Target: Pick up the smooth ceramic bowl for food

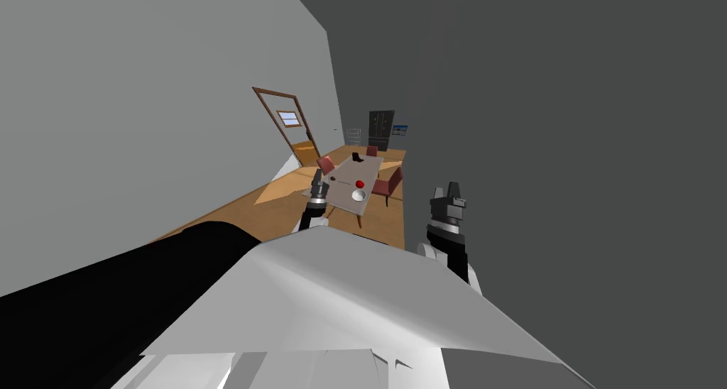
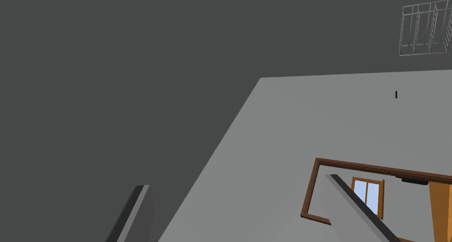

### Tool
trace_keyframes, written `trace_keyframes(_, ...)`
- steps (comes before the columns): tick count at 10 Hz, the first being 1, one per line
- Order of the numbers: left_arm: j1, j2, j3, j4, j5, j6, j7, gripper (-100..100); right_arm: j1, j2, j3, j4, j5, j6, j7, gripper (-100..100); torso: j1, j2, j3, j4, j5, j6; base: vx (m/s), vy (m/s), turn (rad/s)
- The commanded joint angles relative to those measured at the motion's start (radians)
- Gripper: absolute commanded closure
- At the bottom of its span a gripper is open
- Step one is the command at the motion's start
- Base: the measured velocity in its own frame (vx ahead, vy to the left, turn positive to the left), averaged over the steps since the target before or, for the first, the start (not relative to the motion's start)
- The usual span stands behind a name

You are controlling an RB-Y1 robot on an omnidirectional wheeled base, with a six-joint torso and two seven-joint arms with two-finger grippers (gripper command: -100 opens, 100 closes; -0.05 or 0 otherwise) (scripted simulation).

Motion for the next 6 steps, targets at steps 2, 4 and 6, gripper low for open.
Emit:
trace_keyframes(2,0.023,0.034,0.009,0.024,0.053,0.066,-0.05,-100,0.0,0.0,0.0,0.0,0.0,0.0,0.0,0,0.0,-0.001,0.0,0.0,0.0,0.0,0.065,-0.135,-0.085)
trace_keyframes(4,0.039,0.053,0.015,0.053,0.098,0.12,-0.094,-100,0.0,0.0,0.0,0.0,0.0,0.0,0.0,0,-0.001,-0.003,-0.002,-0.001,0.0,0.0,0.08,-0.144,-0.07)
trace_keyframes(6,0.048,0.062,0.019,0.071,0.123,0.15,-0.117,-100,0.0,0.0,0.0,0.0,0.0,0.0,0.0,0,0.002,-0.001,-0.001,0.0,0.0,0.0,0.048,-0.091,-0.027)
